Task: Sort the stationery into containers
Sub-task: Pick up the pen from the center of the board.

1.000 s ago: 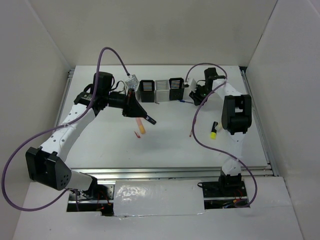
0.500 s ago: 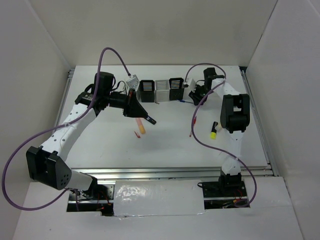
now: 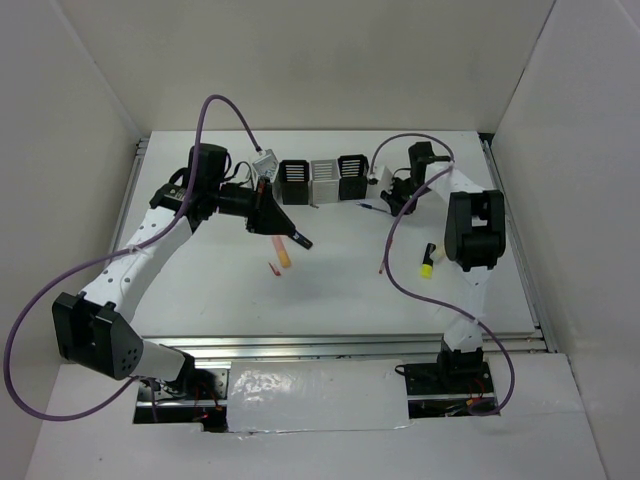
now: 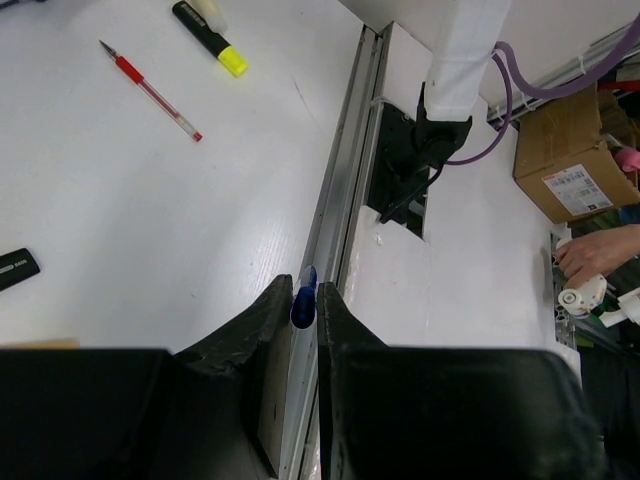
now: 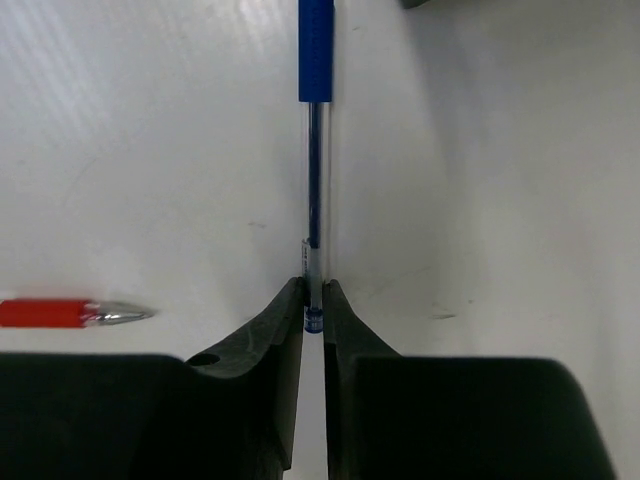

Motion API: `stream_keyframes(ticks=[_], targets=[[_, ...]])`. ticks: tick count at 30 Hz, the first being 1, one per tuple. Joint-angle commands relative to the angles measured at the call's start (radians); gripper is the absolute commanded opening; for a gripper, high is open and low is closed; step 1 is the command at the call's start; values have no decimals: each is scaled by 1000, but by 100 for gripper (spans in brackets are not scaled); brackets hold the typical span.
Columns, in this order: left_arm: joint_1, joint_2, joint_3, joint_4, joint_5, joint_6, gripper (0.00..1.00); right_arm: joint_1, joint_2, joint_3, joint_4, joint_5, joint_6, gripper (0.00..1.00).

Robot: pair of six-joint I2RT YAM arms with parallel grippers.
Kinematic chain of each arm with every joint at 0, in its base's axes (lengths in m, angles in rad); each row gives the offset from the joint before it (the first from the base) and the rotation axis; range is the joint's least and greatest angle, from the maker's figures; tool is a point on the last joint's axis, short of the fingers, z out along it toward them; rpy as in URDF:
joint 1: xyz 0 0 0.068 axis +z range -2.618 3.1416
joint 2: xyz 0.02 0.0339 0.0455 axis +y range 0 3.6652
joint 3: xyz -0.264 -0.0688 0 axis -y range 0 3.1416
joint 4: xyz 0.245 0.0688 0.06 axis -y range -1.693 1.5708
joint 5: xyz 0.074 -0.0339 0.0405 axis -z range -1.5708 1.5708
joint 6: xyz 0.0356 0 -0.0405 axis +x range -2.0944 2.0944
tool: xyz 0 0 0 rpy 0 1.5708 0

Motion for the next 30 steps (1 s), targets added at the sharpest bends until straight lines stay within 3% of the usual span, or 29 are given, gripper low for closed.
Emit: stream_keyframes(ticks=[1, 9, 17, 25, 30], targets=[[-5, -23, 17, 33, 18, -15, 0, 4, -96, -61, -56, -5, -29, 11], [-3, -40, 12, 39, 17, -22, 0, 35, -219, -103, -99, -46, -32, 5], [12, -75, -6, 60, 21, -47, 0, 188, -426, -210, -145, -91, -4, 4], [77, -125, -72, 112, 46, -98, 0, 412, -582, -505, -31, -2, 243, 3], [94, -133, -91, 129, 56, -104, 0, 497, -553, -546, -30, 73, 388, 3]])
